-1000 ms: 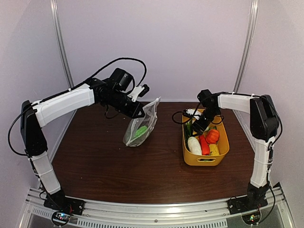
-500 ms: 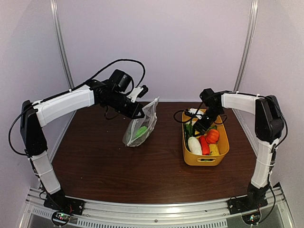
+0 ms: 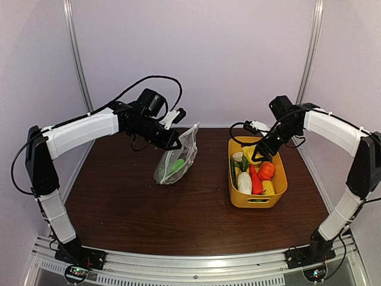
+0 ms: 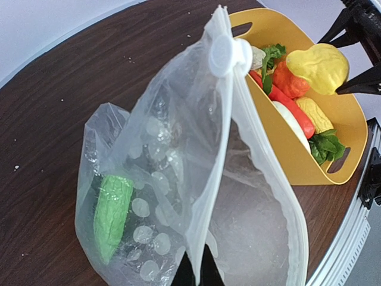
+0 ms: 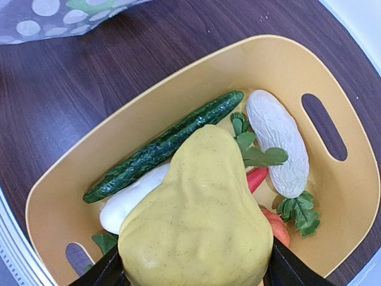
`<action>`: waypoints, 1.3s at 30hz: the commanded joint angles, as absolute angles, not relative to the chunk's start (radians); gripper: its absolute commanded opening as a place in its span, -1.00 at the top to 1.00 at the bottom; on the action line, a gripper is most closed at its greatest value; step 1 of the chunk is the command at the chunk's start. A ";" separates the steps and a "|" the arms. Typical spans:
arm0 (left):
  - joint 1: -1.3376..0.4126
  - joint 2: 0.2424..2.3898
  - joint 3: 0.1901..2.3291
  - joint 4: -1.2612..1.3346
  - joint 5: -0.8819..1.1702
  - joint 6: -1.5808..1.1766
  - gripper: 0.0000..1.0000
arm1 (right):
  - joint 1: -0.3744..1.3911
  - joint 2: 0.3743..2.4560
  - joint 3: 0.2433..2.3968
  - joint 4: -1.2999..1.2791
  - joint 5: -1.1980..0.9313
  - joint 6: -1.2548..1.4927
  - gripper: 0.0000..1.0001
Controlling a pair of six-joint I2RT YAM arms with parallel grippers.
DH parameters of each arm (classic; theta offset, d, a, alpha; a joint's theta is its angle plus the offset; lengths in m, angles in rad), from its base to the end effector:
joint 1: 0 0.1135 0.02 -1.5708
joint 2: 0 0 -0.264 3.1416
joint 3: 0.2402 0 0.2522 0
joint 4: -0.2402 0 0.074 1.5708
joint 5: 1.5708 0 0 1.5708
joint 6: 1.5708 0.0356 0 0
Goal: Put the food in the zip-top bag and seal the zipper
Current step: Pick up the fake fruit from the bin, then place the fake fruit in the zipper food storage bag.
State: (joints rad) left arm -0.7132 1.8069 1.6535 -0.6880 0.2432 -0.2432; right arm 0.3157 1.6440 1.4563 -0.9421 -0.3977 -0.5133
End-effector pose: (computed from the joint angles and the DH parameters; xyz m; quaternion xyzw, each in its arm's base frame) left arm 0.3009 -0.2717 0.3111 0.2580 0.8918 -0.2635 0.2622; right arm 0.3158 0.1177 0.2934 -0.4248 0.8582 0.1707 0.2324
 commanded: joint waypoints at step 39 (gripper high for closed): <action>-0.635 1.775 1.628 -0.606 0.594 -0.198 1.00 | 0.994 1.844 2.028 -0.906 -0.177 -0.995 -0.08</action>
State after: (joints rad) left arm -0.6365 1.7988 1.6318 -0.6235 0.5430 -0.2180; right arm 1.0054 1.8183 1.9896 -0.9482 -0.2897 -0.9428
